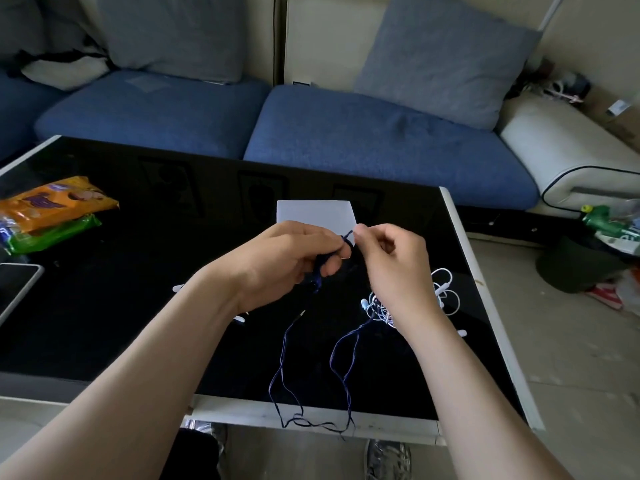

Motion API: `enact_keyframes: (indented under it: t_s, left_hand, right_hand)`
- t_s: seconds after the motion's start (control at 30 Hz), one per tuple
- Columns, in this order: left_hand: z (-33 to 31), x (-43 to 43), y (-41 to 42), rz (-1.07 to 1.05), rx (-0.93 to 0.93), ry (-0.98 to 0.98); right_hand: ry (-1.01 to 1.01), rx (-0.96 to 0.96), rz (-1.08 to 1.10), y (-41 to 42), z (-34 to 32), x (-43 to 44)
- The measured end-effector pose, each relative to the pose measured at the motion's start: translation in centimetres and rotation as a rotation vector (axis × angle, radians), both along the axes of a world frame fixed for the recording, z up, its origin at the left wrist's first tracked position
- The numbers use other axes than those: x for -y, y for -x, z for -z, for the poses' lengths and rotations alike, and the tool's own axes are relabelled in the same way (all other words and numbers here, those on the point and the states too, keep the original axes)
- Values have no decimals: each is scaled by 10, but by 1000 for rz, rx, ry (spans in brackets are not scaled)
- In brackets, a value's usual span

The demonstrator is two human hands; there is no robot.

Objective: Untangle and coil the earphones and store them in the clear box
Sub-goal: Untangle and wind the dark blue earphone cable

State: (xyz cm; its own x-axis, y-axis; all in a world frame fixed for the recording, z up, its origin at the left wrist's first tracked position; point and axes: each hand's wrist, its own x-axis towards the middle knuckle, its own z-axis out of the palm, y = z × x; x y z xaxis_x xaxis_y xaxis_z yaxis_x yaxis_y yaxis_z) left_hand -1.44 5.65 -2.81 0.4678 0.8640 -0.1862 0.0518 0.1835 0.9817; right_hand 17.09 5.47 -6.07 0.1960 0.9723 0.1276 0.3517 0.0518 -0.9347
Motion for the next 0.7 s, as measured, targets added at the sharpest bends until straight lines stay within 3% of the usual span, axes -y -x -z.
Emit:
enact_keyframes:
  t_s: [0.17,0.3,0.37,0.43,0.53,0.6,0.7]
  left_hand:
    - [1,-3,-4,-66,159,32]
    - [8,-12,0,-295,271,91]
    - [14,-14,3,-385,100,-18]
    - [19,-14,4,-409,-191,-180]
    - [24,-13,4,-273,-487,-297]
    - [19,-10,3,-143,-486,-241]
    - [7,-3,1,-72,-276,-79]
  right_hand:
    - [160,99,-80,1,7,-4]
    - [388,105,-327,8,3,7]
    - [452,55,-462,14,-3,15]
    - [446,0,-499,20,-9,18]
    - [346,-104,-424,23,-19,17]
    - [257,-204,-304,17,-23,14]
    - [162,-363,-122,6,-23,10]
